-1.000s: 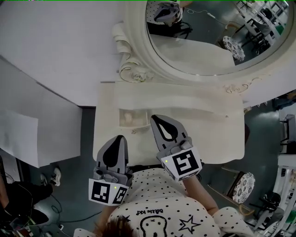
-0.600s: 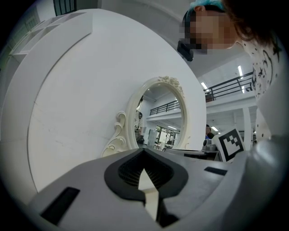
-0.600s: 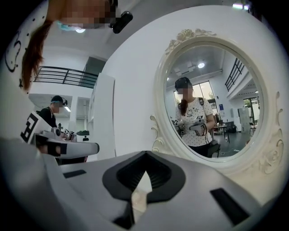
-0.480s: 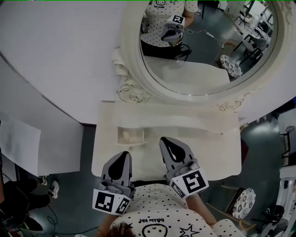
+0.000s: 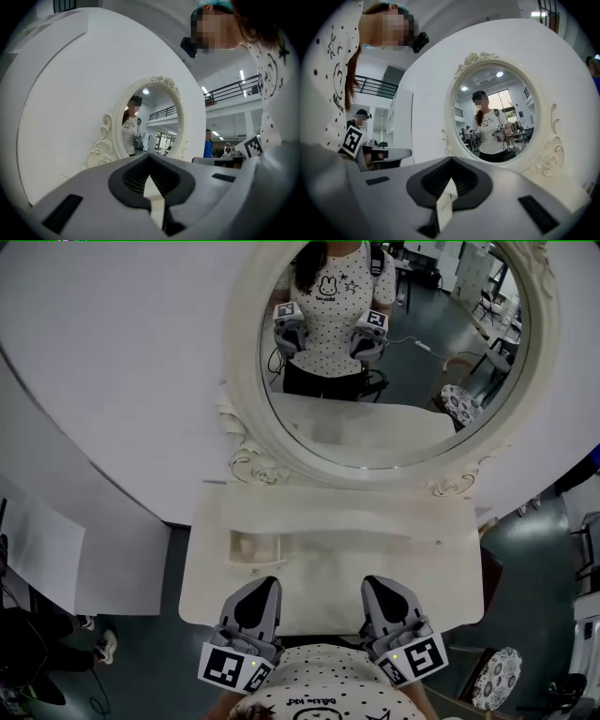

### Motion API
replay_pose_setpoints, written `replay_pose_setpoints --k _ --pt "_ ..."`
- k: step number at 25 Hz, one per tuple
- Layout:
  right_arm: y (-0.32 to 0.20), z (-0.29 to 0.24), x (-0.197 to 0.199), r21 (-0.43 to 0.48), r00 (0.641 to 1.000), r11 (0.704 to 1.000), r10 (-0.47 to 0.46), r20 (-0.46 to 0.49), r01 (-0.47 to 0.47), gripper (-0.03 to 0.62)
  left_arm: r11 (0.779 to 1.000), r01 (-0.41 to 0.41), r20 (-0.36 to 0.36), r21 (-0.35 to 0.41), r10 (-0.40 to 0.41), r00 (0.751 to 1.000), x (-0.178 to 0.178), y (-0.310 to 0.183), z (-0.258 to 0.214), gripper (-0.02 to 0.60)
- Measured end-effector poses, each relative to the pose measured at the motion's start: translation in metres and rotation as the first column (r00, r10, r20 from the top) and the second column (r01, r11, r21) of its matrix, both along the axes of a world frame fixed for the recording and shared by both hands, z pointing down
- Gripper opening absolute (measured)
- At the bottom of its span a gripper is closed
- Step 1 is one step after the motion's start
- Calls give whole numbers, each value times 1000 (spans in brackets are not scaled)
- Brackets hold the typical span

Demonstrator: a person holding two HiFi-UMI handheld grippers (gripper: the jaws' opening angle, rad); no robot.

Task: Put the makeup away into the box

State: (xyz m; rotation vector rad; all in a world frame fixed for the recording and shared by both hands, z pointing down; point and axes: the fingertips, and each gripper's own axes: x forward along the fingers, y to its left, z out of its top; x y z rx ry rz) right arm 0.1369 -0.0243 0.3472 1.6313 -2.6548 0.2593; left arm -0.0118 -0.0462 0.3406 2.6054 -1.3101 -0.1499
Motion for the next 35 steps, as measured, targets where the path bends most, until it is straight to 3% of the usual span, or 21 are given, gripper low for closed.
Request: replay_pose_setpoints --k 6,35 --pt "23 32 29 -67 996 995 79 40 -77 6 999 -48 2 -1 48 999 21 14 10 -5" --pt "22 38 28 -66 999 998 5 34 -3 6 999 -30 4 -13 30 1000 37 22 16 -5"
